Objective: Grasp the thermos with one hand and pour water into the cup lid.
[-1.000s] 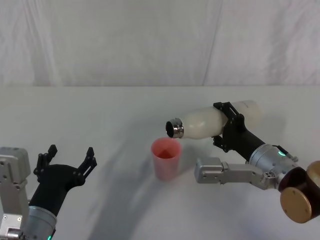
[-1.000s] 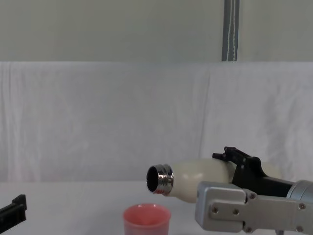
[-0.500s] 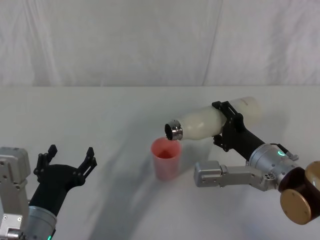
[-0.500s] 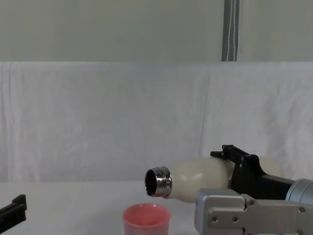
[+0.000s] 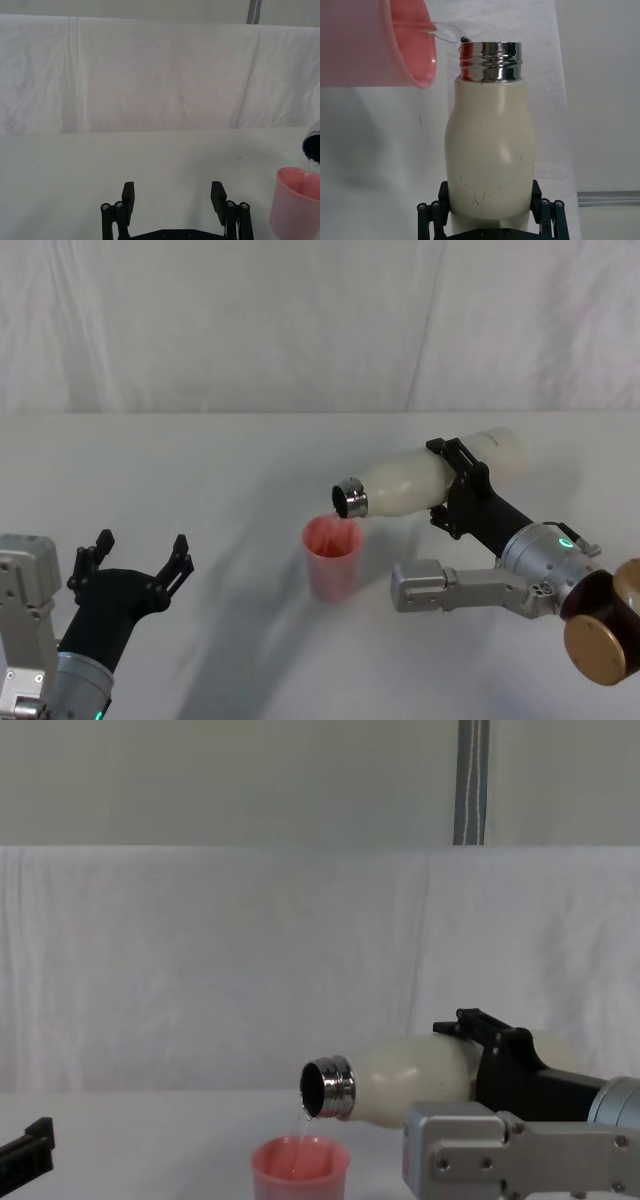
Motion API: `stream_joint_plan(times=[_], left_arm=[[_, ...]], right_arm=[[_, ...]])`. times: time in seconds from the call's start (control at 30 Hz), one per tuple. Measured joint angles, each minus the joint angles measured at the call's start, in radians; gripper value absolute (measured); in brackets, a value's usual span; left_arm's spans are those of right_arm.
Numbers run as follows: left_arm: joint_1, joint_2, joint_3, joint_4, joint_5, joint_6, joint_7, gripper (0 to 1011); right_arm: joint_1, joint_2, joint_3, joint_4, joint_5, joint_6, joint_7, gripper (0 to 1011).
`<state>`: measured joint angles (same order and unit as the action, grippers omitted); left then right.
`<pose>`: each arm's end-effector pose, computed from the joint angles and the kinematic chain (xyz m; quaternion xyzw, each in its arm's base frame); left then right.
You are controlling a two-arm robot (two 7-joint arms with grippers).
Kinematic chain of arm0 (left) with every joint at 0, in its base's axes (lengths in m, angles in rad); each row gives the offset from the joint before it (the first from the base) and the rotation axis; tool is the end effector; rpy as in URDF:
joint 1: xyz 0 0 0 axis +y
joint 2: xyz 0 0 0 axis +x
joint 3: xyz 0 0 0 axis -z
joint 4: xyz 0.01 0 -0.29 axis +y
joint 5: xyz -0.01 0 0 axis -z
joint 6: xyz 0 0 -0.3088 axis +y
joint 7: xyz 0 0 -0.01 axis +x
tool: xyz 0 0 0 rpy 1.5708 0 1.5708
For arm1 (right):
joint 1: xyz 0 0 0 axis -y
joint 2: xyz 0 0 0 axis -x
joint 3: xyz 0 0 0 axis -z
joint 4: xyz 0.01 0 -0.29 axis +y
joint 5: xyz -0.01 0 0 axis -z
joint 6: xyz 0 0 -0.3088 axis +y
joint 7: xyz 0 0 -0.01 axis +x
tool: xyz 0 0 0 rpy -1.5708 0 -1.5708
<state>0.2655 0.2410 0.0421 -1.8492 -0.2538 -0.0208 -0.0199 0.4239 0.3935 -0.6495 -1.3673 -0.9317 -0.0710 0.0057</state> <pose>0.2530 0.0376 -0.2852 -0.0174 0.0064 0.6616 0.7496 0.4010 0.0398 -0.2693 -0.3448 -0.5812 -0.3399 0.6540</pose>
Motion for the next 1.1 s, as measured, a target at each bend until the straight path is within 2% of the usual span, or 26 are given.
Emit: stream_joint_plan(times=[1.1], left_arm=[[0.000, 0.000, 0.000, 0.000, 0.000, 0.000, 0.000, 1001]], right_arm=[[0.004, 0.010, 0.007, -0.009, 0.005, 0.000, 0.005, 950]])
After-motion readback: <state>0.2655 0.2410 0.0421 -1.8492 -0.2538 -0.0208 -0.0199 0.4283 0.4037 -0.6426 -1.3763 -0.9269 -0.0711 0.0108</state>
